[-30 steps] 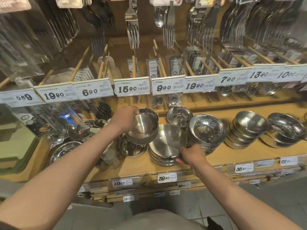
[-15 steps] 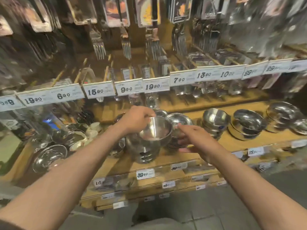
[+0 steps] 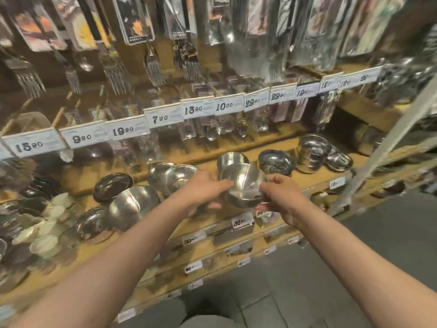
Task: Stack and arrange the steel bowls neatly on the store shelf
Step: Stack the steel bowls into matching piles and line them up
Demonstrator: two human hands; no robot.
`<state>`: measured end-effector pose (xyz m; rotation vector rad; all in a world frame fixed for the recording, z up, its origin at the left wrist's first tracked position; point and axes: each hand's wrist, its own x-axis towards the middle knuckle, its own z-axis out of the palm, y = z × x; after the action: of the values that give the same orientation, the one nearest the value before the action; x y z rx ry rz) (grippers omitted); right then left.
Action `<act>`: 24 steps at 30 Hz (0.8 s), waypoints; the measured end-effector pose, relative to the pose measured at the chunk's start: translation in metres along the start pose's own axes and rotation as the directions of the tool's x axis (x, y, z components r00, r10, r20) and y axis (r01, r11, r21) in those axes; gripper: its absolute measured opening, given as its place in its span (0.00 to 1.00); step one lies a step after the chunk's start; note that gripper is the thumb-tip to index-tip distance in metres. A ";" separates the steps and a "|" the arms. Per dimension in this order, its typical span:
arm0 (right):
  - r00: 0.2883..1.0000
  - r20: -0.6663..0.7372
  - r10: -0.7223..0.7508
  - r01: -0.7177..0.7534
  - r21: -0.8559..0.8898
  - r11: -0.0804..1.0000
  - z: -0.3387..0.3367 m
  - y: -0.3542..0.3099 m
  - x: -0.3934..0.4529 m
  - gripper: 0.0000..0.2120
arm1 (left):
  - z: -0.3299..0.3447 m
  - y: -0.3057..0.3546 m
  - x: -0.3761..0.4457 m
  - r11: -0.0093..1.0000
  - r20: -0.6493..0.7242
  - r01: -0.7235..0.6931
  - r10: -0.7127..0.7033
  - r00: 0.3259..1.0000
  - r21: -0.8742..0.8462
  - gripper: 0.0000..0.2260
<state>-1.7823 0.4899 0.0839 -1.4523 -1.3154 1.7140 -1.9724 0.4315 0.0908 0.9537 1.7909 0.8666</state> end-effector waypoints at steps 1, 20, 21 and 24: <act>1.000 -0.026 0.006 -0.006 0.013 1.000 -0.002 0.001 0.006 0.06 | 0.008 0.000 0.004 0.991 0.044 0.066 -0.062 0.997 -0.120 0.12; 0.997 0.080 -0.012 0.023 -0.148 0.989 -0.005 -0.053 0.166 0.09 | -0.006 0.033 0.138 0.998 -0.222 0.032 -0.020 0.975 0.050 0.06; 0.995 0.097 -0.012 0.026 -0.142 0.990 -0.002 -0.051 0.173 0.09 | -0.004 0.031 0.140 0.997 -0.240 0.061 -0.046 0.970 0.054 0.08; 0.990 0.143 0.009 0.013 -0.157 0.987 0.000 -0.045 0.192 0.08 | -0.001 0.026 0.144 0.994 -0.331 0.101 -0.078 0.940 0.052 0.04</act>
<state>-1.8444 0.6730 0.0433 -1.4347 -1.5597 1.7748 -2.0100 0.5692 0.0585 0.7963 2.1434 0.9541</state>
